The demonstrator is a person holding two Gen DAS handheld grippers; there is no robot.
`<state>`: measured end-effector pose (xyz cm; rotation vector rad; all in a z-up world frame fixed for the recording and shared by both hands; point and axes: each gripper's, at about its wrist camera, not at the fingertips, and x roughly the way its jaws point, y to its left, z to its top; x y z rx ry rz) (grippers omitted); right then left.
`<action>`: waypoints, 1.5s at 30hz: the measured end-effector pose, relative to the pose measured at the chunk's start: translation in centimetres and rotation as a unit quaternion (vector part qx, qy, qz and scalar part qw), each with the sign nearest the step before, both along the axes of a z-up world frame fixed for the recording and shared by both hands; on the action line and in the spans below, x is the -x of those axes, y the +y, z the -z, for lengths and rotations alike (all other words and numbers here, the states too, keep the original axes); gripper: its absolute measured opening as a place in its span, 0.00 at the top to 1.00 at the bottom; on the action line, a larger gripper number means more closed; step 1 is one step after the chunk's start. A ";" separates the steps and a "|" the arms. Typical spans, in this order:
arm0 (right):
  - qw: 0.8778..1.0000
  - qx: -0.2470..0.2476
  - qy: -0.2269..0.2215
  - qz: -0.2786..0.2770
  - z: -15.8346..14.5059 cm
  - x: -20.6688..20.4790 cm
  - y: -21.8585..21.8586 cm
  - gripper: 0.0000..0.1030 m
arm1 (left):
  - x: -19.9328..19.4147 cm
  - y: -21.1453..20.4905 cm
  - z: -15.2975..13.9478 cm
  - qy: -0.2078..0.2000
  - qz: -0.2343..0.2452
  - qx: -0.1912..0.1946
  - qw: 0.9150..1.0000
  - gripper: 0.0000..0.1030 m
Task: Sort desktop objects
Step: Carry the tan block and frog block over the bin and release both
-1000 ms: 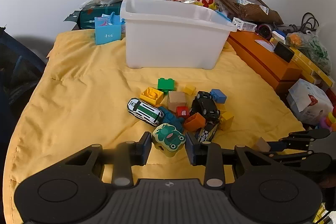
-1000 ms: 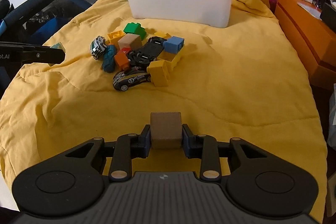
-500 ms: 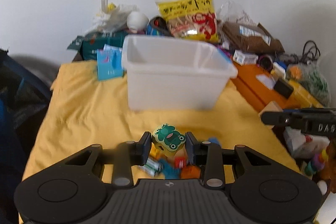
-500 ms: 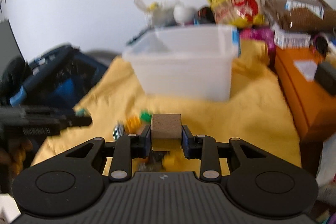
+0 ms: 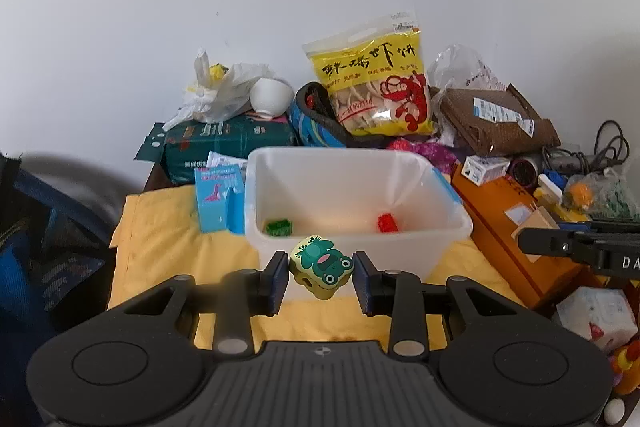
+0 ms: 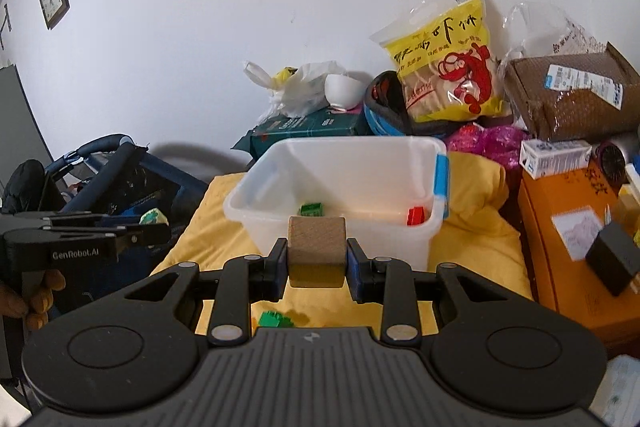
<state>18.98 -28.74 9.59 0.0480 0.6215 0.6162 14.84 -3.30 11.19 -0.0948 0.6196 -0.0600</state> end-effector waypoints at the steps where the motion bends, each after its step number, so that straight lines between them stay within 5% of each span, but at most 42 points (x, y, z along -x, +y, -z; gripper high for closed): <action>1: 1.000 0.000 -0.001 -0.001 -0.2 -0.3 0.1 0.68 | -0.4 0.0 -0.2 0.000 0.000 0.001 1.000 0.63; 15: 1.000 0.009 -0.002 -0.005 -3.2 -5.7 1.4 0.68 | -7.1 0.2 -3.7 0.001 0.006 0.002 1.000 0.63; 36: 0.997 0.064 0.051 0.003 -0.5 -13.3 4.8 0.68 | -14.8 0.4 -0.4 0.073 -0.006 0.002 0.997 0.61; 39: 0.996 0.070 0.051 0.005 -0.3 -14.4 5.1 0.62 | -15.4 0.8 0.0 0.075 -0.020 0.005 0.997 0.44; 41: 0.996 0.076 0.037 0.017 -0.3 -14.8 5.3 0.48 | -15.4 0.9 0.2 0.070 -0.023 -0.004 0.997 0.43; 45: 0.997 0.071 0.031 0.022 -0.1 -14.9 5.2 0.46 | -13.9 1.4 0.9 0.058 -0.012 -0.014 0.998 0.43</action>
